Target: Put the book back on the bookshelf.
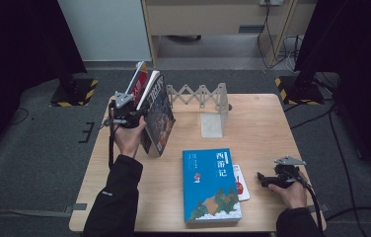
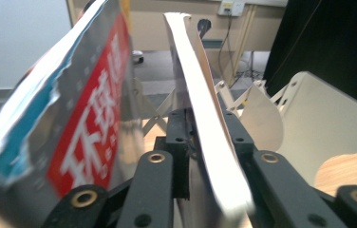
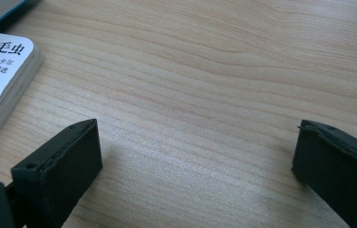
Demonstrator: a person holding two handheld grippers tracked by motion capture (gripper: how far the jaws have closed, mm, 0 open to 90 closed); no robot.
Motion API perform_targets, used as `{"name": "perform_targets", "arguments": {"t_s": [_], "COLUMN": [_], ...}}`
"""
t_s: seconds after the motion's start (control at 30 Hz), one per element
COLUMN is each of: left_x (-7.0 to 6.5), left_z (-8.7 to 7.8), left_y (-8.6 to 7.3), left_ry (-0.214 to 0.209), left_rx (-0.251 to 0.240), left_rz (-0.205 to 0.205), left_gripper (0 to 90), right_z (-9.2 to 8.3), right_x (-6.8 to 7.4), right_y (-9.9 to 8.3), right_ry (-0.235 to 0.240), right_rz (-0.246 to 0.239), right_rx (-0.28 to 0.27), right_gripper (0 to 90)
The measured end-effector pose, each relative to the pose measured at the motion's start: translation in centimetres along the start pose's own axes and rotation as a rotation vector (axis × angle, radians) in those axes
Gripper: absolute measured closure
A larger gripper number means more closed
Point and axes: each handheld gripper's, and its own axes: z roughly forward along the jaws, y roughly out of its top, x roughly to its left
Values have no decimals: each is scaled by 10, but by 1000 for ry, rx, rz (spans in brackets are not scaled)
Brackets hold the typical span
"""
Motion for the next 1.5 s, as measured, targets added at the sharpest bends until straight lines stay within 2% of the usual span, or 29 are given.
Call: {"name": "perform_targets", "arguments": {"t_s": [0.1, 0.2, 0.27, 0.33, 0.37, 0.47, 0.53, 0.6, 0.7, 0.87, 0.97, 1.17, 1.23, 1.3, 1.37, 1.5], "left_x": [-6, -7, -6, -4, -2, 2, 4, 4, 2, 2, 2, 0, -2, -5, -6, -7], "left_z": [6, 12, 16, 16, 16, 15, 14, 15, 19, 26, 28, 27, 24, 19, 13, 1], "left_y": [5, 8, 9, 12, 12, 13, 14, 14, 10, 3, 2, -1, -1, -1, -1, -3], "left_ry": [26, 43, 73, 93, 91, 115, 112, 130, 175, 231, 243, 248, 230, 231, 211, 169], "left_rx": [33, 52, 62, 71, 62, 16, -9, -38, -67, -100, -108, -108, -110, -104, -112, -121], "left_rz": [22, 3, 11, -5, -14, 2, -11, -23, -8, 5, 9, 45, 40, 59, 47, 52], "left_gripper": [692, 673, 712, 794, 807, 816, 817, 818, 818, 818, 817, 804, 778, 746, 703, 602], "right_z": [0, 0, 0, 0, 0, 0, 0, 1, 1, 1, 1, 1, 1, 1, 1, 1], "right_x": [0, 0, 0, 0, 0, 0, 0, 0, 1, 0, 1, 1, 1, 1, 1, 1], "right_y": [0, 0, 0, 0, 0, 0, 0, 0, 0, 0, 0, 1, 1, 1, 1, 1], "right_ry": [0, 0, 0, 1, 1, 1, 1, 1, -1, -1, 1, 1, 1, 1, 1, 1], "right_rz": [-1, 1, 0, 0, 0, 0, 0, -2, -2, -2, -2, -4, -4, -4, -4, -4], "right_rx": [2, 1, 1, 2, 1, 1, 1, 1, 0, 0, 1, 1, 1, 1, 1, 1], "right_gripper": [21, 21, 20, 20, 20, 20, 19, 18, 17, 17, 17, 17, 17, 17, 17, 17]}}
